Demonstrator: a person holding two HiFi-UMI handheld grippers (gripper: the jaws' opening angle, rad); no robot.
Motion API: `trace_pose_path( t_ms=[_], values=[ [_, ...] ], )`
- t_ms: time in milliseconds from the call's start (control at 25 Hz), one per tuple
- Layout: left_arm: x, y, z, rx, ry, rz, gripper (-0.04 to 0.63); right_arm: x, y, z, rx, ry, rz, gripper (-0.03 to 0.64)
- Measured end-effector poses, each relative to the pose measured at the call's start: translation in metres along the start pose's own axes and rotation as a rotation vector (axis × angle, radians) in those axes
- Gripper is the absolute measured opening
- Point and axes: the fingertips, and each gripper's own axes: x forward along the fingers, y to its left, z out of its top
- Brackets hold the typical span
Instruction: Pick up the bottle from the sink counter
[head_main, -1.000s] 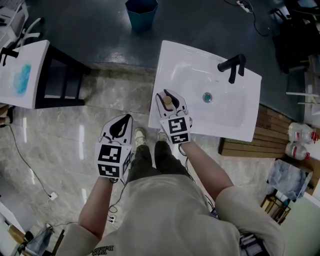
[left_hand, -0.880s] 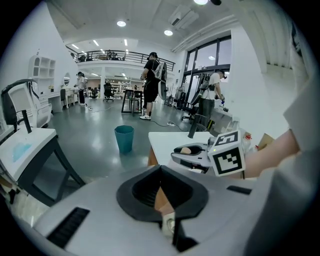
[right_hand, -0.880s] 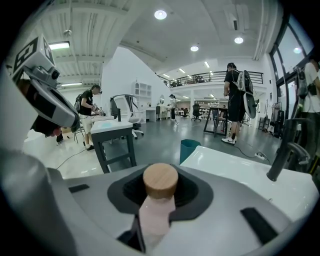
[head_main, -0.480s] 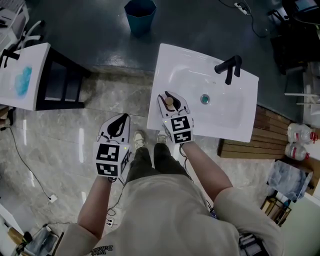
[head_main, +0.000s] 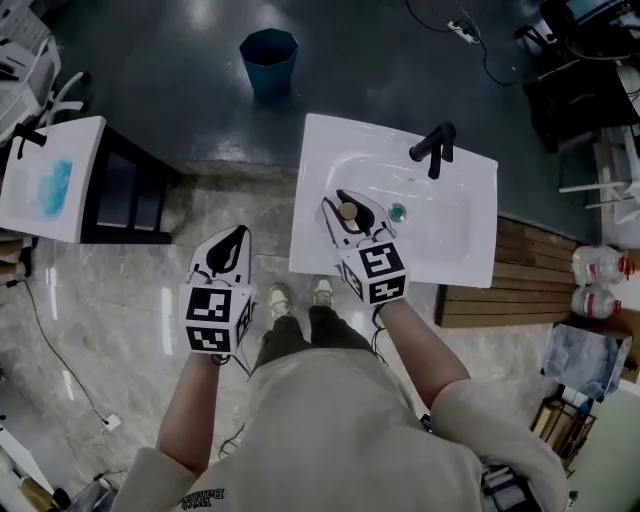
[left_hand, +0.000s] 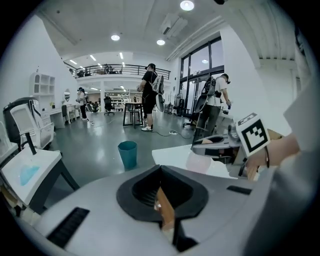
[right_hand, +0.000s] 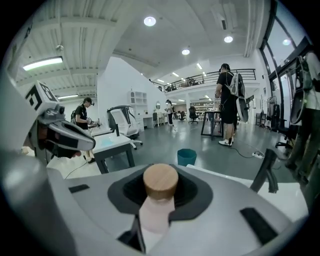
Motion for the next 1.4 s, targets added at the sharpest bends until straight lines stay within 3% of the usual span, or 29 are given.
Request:
trace_pose_path(
  t_ms=[240, 640, 1000, 1400],
  values=[
    [-0.018, -0.005, 0.035, 0.061, -0.076, 0.017, 0.006, -0.039, -0.005, 0.053, 0.009, -0.06, -0.001, 0.083],
    [-0.065, -0.018, 0.082, 0.138, -0.194, 0.026, 0.006, -0.101, 0.01, 0.105, -0.015, -0.109, 0.044, 0.084],
    [-0.096, -0.039, 0.097, 0.19, -0.251, 0.027, 0.006, -0.13, 0.033, 0.113, -0.048, -0.114, 0.099, 0.084],
    [-0.099, -0.052, 0.109, 0.207, -0.287, 0.013, 0.006, -0.134, 0.034, 0.111, -0.036, -0.111, 0.084, 0.084]
  ],
)
